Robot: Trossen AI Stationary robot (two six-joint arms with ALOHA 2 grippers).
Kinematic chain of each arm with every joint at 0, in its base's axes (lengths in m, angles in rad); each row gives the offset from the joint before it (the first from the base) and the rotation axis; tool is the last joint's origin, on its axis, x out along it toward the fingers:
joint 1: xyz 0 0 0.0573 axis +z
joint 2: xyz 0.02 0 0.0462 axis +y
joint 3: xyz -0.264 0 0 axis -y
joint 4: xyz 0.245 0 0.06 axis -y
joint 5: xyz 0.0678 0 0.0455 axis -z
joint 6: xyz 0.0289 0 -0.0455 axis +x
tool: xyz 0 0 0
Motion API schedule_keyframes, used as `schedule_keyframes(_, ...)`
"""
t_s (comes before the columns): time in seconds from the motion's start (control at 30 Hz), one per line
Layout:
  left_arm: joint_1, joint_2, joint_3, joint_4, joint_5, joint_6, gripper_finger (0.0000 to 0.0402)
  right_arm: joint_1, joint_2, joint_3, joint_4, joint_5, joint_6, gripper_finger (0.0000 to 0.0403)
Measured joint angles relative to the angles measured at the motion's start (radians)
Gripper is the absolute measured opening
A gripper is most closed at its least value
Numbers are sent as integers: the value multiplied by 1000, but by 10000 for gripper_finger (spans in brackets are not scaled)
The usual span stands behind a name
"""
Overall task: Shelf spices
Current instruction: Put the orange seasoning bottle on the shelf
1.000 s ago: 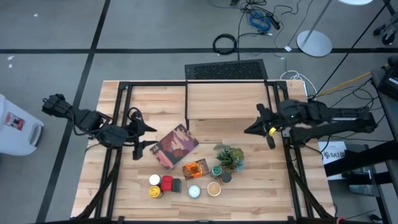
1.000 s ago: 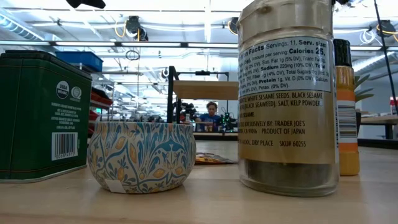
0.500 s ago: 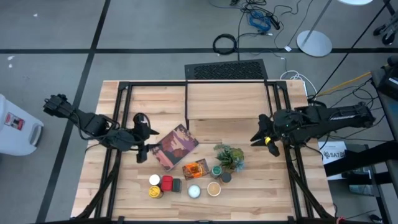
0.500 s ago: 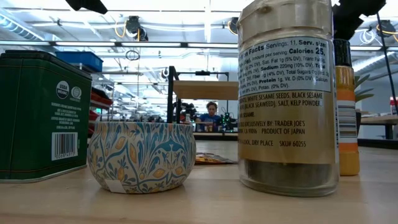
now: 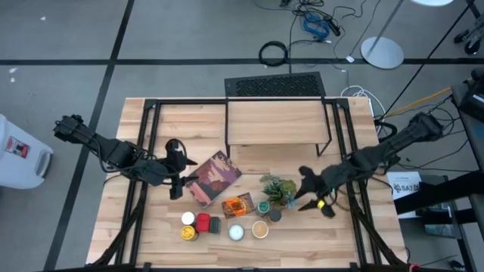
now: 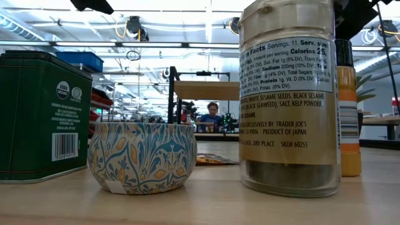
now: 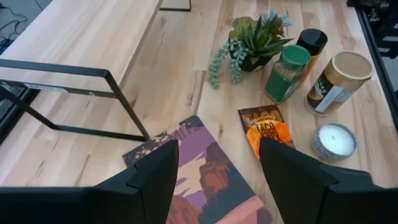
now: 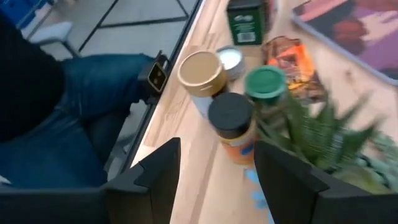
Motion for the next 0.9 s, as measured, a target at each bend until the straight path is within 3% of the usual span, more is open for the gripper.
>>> schedule_keyframes(0.27, 0, 0, 0, 25, -1, 2, 235, 86, 211, 0, 146, 64, -41, 201)
schedule_keyframes(0.43, 0, 0, 0, 38, -2, 4, 235, 92, 264, 0, 158, 165, -50, 246)
schedule_keyframes(0.63, 0, 0, 0, 38, -3, 3, 235, 92, 331, 0, 282, 169, -50, 304)
schedule_keyframes(0.9, 0, 11, 0, 40, -3, 2, 235, 89, 430, -1, 330, 217, -74, 320)
